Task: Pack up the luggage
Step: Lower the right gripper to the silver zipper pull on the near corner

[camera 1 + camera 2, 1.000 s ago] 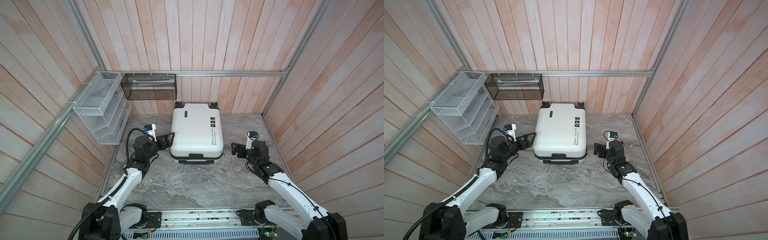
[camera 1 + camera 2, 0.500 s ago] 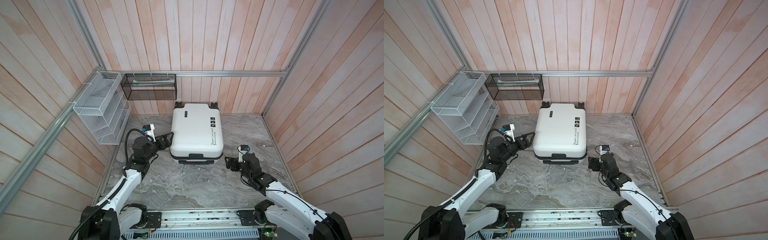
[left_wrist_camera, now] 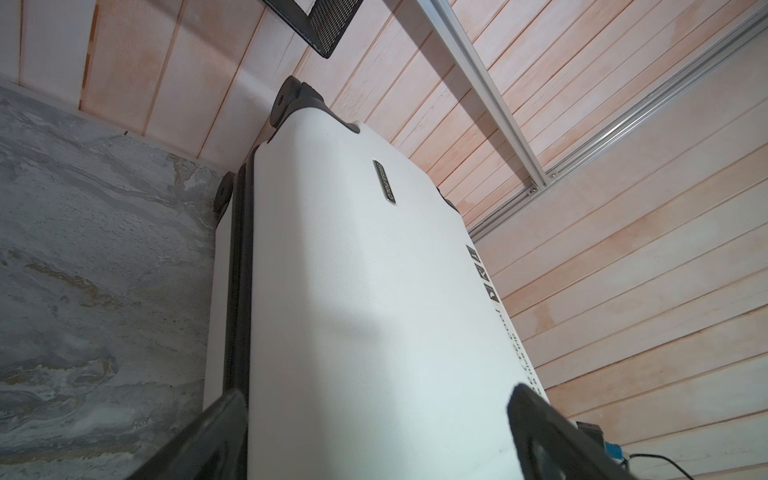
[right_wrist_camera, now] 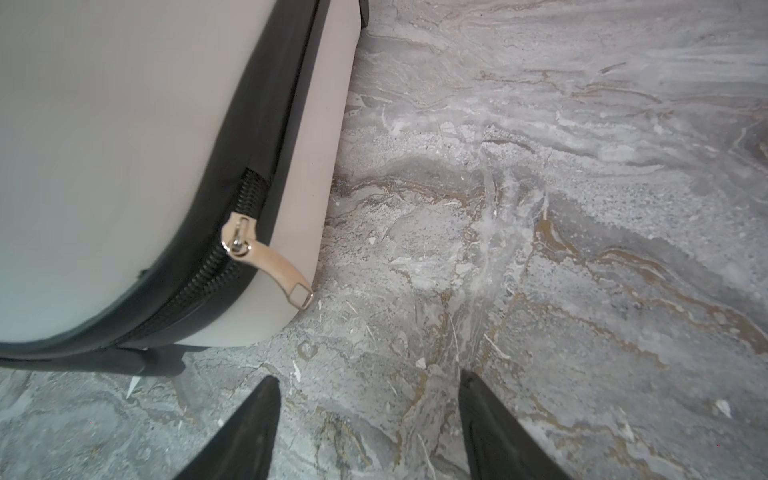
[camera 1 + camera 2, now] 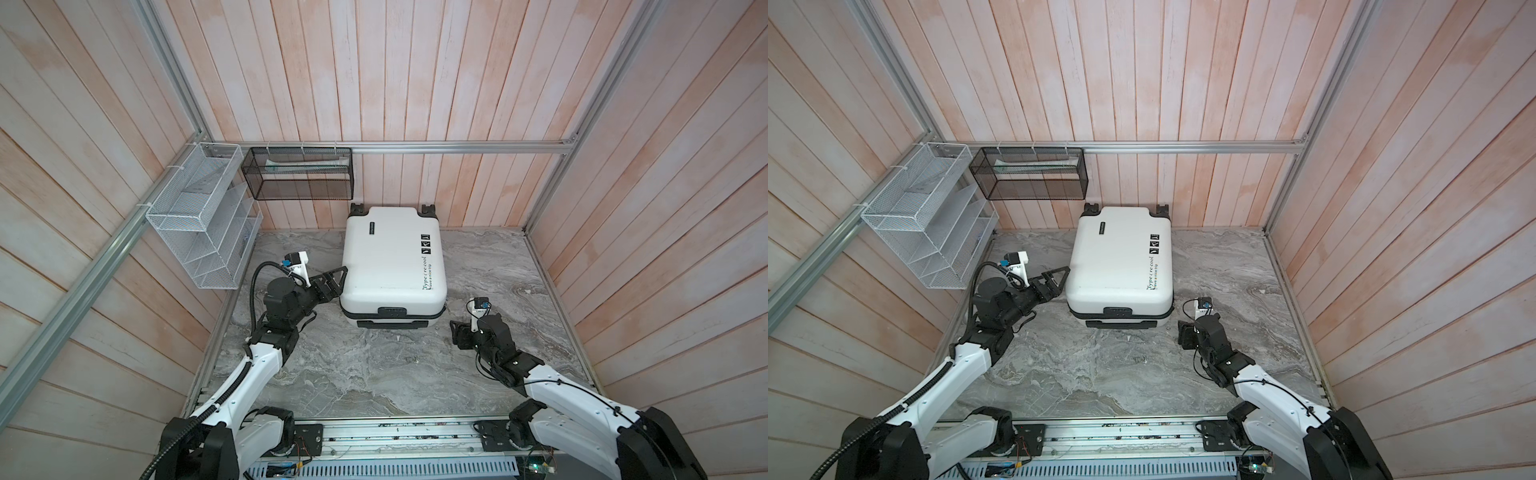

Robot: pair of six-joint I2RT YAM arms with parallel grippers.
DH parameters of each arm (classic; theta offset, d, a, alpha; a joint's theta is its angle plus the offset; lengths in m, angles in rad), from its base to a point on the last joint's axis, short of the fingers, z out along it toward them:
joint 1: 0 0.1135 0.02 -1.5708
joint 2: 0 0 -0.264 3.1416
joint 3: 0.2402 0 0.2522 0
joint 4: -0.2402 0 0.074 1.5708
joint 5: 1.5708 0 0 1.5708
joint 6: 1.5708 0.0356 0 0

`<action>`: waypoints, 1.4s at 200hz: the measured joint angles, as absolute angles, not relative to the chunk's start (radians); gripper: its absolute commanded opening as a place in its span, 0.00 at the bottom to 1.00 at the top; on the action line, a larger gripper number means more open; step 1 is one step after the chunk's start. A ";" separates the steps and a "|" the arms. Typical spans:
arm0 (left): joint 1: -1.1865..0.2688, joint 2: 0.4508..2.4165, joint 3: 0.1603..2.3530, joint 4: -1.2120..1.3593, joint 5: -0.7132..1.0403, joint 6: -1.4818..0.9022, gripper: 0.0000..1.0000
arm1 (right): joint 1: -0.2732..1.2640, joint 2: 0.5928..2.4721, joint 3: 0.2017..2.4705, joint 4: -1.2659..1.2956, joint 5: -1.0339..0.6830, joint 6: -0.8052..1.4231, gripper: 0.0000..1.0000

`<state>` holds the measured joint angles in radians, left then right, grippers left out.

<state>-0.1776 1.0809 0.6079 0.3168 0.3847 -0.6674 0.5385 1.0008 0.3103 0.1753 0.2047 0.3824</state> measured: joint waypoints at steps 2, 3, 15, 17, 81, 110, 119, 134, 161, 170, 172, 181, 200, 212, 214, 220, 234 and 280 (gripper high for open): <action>-0.178 1.081 0.606 0.318 0.385 -0.669 1.00 | 0.540 1.006 0.310 0.181 0.206 0.379 0.67; -0.178 1.081 0.605 0.319 0.385 -0.671 1.00 | 0.540 1.007 0.310 0.182 0.207 0.378 0.67; -0.178 1.081 0.603 0.323 0.387 -0.680 1.00 | 0.545 1.031 0.310 0.206 0.218 0.365 0.65; -0.178 1.081 0.603 0.323 0.387 -0.681 1.00 | 0.546 1.034 0.310 0.211 0.220 0.363 0.65; -0.178 1.089 0.603 0.357 0.413 -0.701 1.00 | 0.580 1.144 0.310 0.336 0.257 0.346 0.61; -0.178 1.093 0.603 0.360 0.416 -0.701 1.00 | 0.601 1.199 0.310 0.393 0.290 0.335 0.58; -0.178 1.094 0.603 0.362 0.417 -0.701 1.00 | 0.607 1.214 0.310 0.414 0.304 0.330 0.58; -0.178 1.099 0.603 0.368 0.421 -0.702 1.00 | 0.614 1.234 0.310 0.444 0.329 0.321 0.56; -0.178 1.112 0.603 0.377 0.430 -0.703 1.00 | 0.627 1.260 0.311 0.491 0.373 0.294 0.54; -0.178 1.117 0.603 0.382 0.434 -0.704 1.00 | 0.632 1.267 0.313 0.504 0.385 0.283 0.53; -0.178 1.118 0.603 0.382 0.435 -0.704 1.00 | 0.633 1.269 0.313 0.506 0.388 0.281 0.53; -0.178 1.121 0.603 0.384 0.438 -0.705 1.00 | 0.636 1.275 0.313 0.517 0.396 0.271 0.52; -0.178 1.128 0.603 0.389 0.440 -0.709 1.00 | 0.641 1.283 0.313 0.536 0.409 0.250 0.51; -0.178 1.132 0.603 0.395 0.442 -0.712 1.00 | 0.645 1.285 0.313 0.548 0.416 0.236 0.50; -0.178 1.133 0.603 0.397 0.442 -0.713 1.00 | 0.645 1.285 0.313 0.550 0.418 0.234 0.50; -0.178 1.135 0.603 0.400 0.442 -0.715 1.00 | 0.648 1.287 0.313 0.556 0.422 0.228 0.50; -0.178 1.139 0.603 0.408 0.443 -0.719 1.00 | 0.656 1.292 0.313 0.569 0.429 0.211 0.48; -0.178 1.142 0.603 0.419 0.447 -0.727 1.00 | 0.670 1.325 0.336 0.583 0.437 0.166 0.28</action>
<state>-0.1776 1.1423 0.6025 0.4194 0.4465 -0.7269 0.6704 1.3247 0.3359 0.5835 0.4374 0.1661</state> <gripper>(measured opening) 0.999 0.342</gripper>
